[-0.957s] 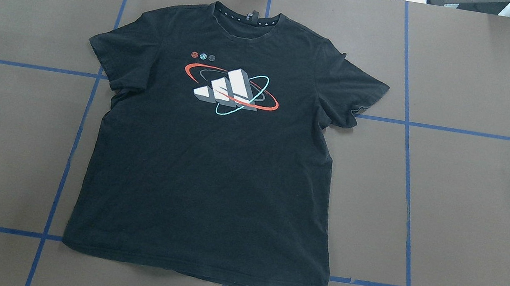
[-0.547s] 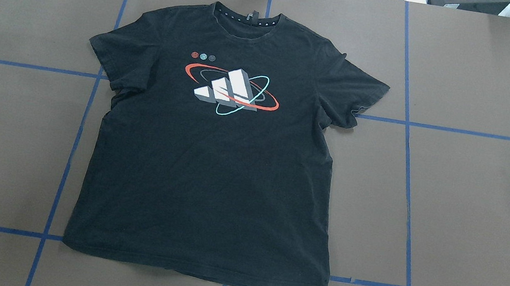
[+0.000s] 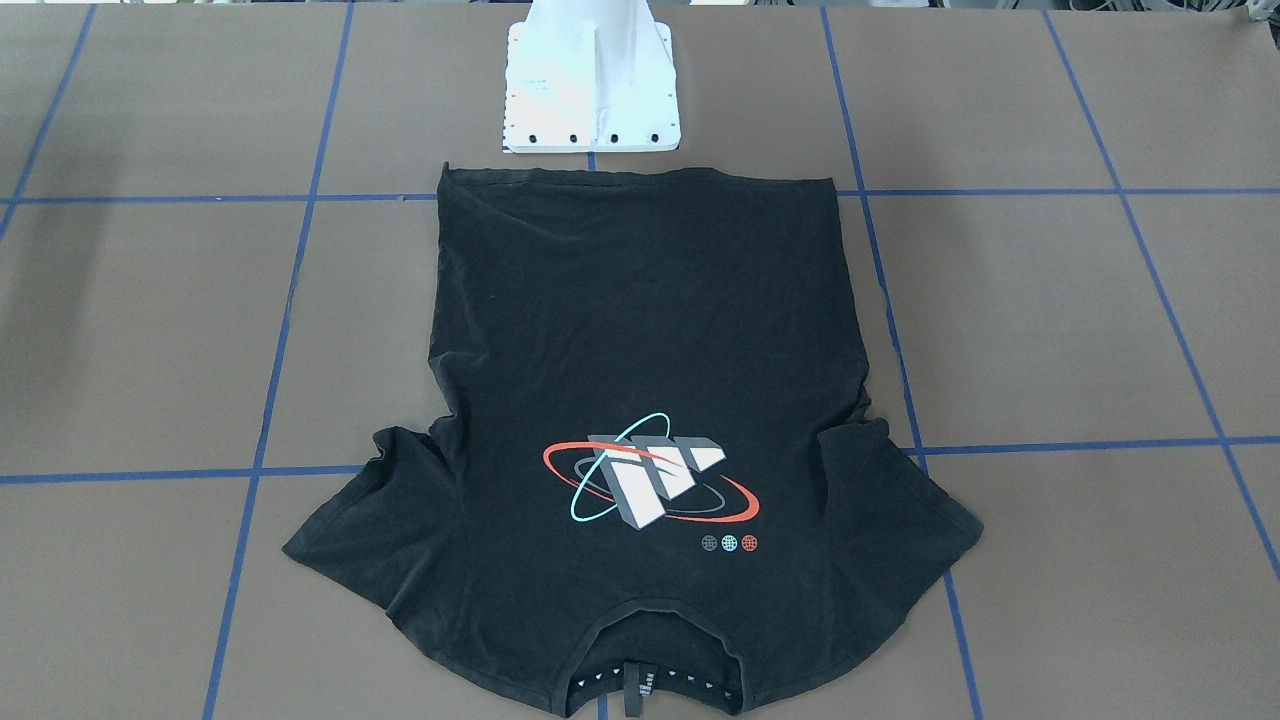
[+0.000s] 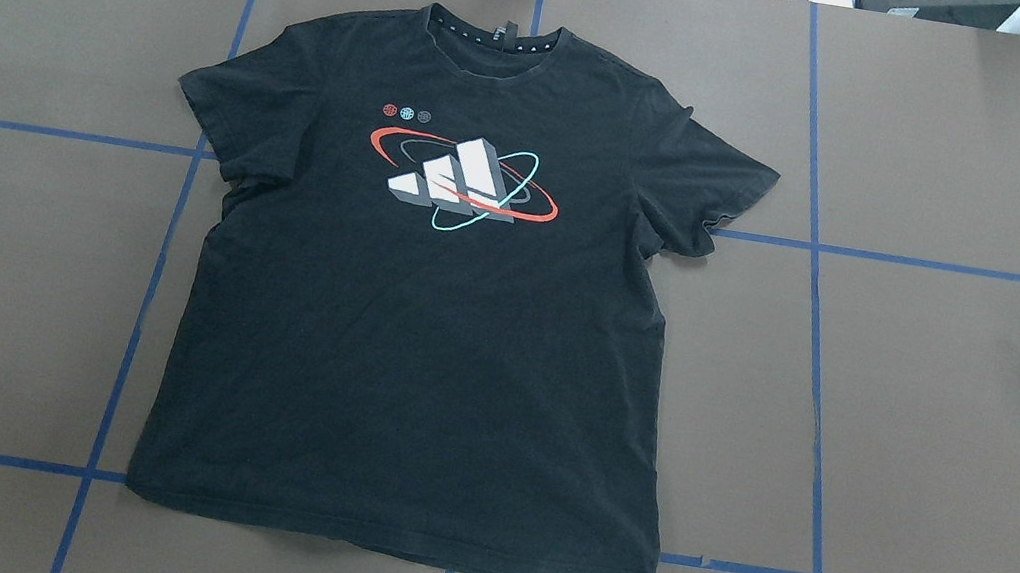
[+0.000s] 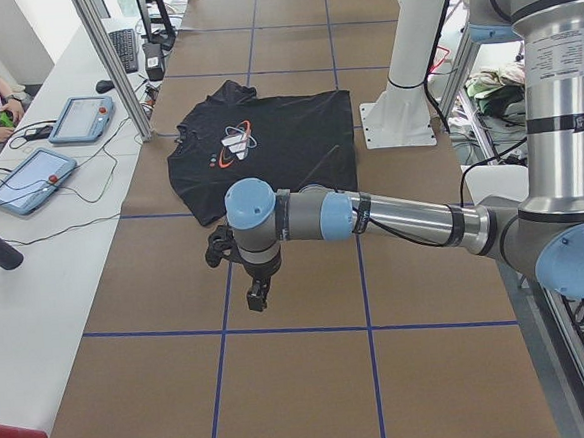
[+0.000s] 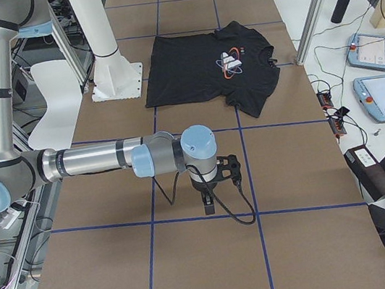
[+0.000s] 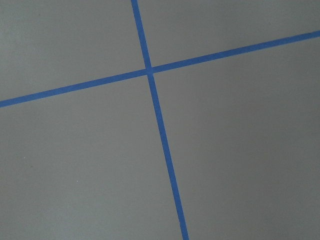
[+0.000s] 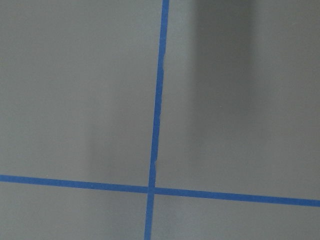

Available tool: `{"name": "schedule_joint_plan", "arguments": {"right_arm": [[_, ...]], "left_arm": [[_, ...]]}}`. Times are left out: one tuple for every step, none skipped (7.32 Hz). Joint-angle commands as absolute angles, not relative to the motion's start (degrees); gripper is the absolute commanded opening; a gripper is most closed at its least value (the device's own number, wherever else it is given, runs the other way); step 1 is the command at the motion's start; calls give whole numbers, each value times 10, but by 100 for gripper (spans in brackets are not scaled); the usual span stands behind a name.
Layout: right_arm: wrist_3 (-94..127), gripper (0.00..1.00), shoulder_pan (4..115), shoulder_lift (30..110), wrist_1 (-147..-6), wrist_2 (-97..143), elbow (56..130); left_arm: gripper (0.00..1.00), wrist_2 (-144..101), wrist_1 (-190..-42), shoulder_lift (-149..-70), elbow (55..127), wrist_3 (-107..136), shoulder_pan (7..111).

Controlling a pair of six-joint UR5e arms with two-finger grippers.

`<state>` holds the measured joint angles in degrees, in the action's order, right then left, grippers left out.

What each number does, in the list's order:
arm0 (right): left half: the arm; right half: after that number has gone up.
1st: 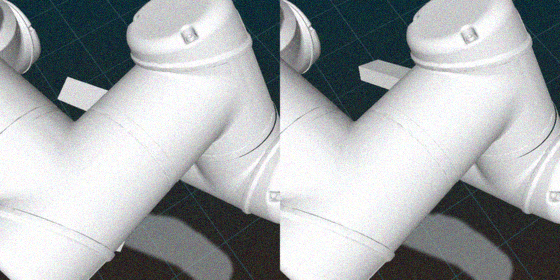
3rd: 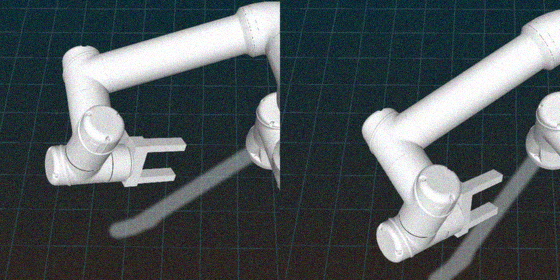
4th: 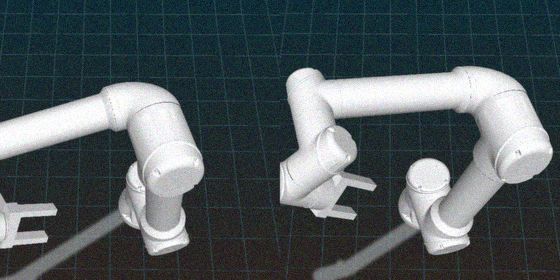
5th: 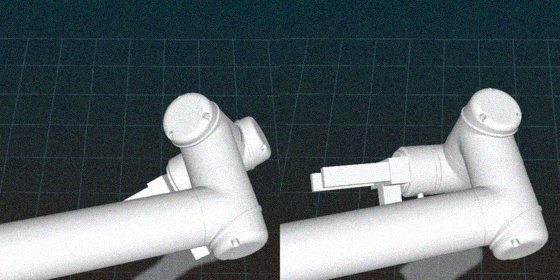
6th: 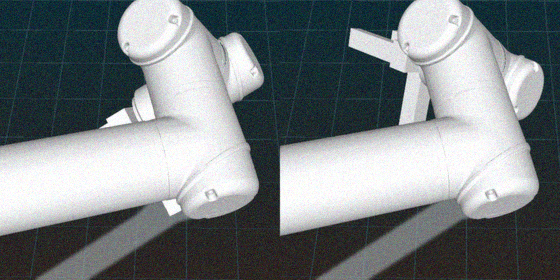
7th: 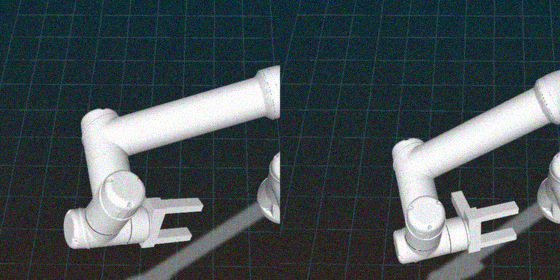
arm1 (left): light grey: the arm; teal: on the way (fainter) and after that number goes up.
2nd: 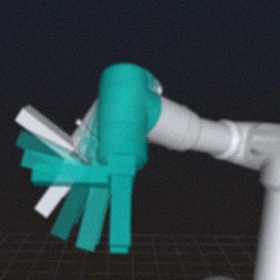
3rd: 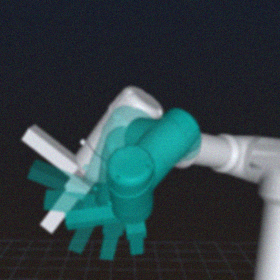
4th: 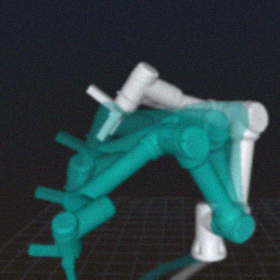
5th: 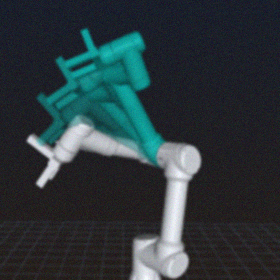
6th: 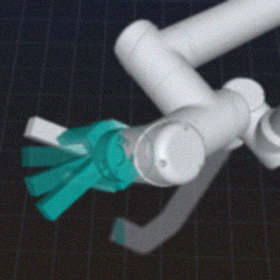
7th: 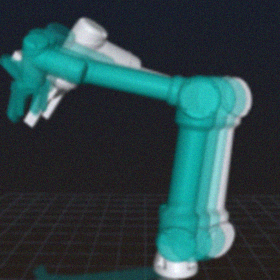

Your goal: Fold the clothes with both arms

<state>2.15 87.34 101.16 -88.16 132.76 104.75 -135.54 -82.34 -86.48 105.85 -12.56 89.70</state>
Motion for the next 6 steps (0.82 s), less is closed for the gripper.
{"name": "schedule_joint_plan", "arguments": {"right_arm": [[82,100,827,957,-865,1327,1046],[103,100,804,924,-865,1325,1043],[114,100,781,894,-865,1326,1044],[119,100,764,876,-864,1327,1047],[122,100,745,832,-867,1325,1039],[134,99,735,789,-867,1325,1020]], "left_arm": [[100,-1355,-889,-890,1056,-127,892],[100,-1356,-936,-891,1052,-127,892],[100,-1356,-999,-891,1050,-126,891],[100,-1356,-1069,-899,1026,-126,890],[100,-1357,-1133,-937,958,-125,877],[100,-1360,-1143,-980,890,-123,866]]}}
